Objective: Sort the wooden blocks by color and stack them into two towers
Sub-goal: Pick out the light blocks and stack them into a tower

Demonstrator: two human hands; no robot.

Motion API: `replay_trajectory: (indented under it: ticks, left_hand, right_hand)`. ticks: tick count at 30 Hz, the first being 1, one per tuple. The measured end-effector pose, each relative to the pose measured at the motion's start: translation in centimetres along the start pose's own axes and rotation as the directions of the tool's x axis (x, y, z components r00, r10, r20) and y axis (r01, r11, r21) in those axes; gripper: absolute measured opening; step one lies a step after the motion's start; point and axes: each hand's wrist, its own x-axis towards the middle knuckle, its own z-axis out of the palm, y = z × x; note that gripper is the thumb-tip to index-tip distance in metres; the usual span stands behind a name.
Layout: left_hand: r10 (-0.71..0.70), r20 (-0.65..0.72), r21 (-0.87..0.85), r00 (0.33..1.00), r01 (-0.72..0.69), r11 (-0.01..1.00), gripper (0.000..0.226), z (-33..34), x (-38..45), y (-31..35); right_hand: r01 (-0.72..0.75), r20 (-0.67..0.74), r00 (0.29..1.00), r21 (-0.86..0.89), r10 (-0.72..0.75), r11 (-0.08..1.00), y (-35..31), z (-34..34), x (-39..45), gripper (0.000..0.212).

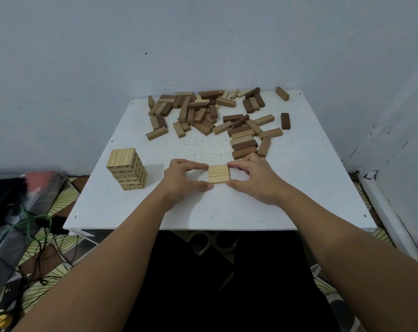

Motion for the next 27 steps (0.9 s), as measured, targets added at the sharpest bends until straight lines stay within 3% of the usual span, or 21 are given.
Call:
replay_trajectory:
  ticks: [5,14,19,27]
  left_hand:
    - [-0.035,0.013,0.022,0.999,0.035,0.999,0.061,-0.1,0.1,0.0]
    - [-0.043,0.022,0.109,0.999,0.040,0.993,0.044,0.1,-0.2,1.2]
    - [0.029,0.065,0.185,0.997,-0.040,0.982,0.048,-0.5,-0.8,2.1]
    - [0.219,-0.003,0.258,0.976,-0.211,0.943,0.050,-6.6,-1.9,7.3]
  right_hand:
    - [0.005,-0.001,1.000,0.018,-0.005,1.000,0.2,0.1,0.0,0.062]
    - [0.029,-0.014,0.999,0.011,-0.029,1.000,0.1,0.2,0.2,0.059]
    - [0.077,0.014,0.997,0.025,-0.077,0.997,-0.4,-0.6,-0.4,0.053]
    - [0.221,-0.135,0.970,0.141,-0.202,0.965,-5.2,-3.0,1.1,0.050]
